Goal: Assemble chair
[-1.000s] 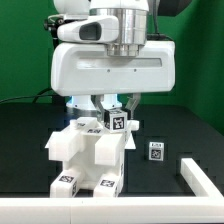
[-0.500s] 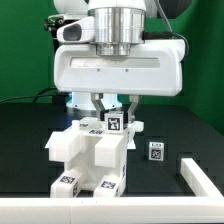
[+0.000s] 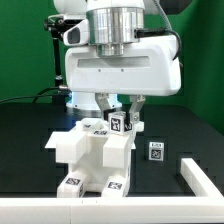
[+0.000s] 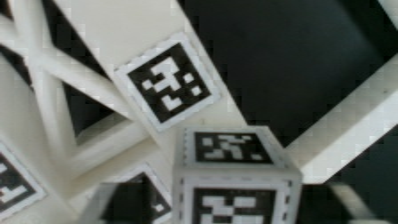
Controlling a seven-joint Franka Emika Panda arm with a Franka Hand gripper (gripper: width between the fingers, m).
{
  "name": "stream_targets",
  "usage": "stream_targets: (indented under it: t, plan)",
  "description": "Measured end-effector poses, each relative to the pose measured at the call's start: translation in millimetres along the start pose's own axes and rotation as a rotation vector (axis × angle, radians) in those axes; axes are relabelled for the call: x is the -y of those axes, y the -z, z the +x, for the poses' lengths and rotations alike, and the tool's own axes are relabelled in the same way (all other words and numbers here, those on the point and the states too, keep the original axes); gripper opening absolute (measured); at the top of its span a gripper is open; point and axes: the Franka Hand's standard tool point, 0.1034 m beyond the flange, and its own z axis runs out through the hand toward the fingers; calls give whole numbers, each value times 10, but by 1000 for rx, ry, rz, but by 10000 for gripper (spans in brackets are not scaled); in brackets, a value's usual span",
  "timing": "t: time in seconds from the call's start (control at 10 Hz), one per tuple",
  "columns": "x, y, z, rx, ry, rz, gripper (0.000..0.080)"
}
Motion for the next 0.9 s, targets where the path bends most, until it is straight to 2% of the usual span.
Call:
stream_targets:
  t: [0.1,0.2,0.3,0.5,0.8,0.9]
  plan:
    - [2,-1,-2,0,2,0,554]
    - [8,-1,-4,-2,190,-9,554]
    - [4,-12,-10,13,398,-16,620]
    - [13,-29,-71,43,656,-32,641]
    - [-3,-28,-46,40,838,-31,649]
    - [-10,-31,-6,9,1055,-36,649]
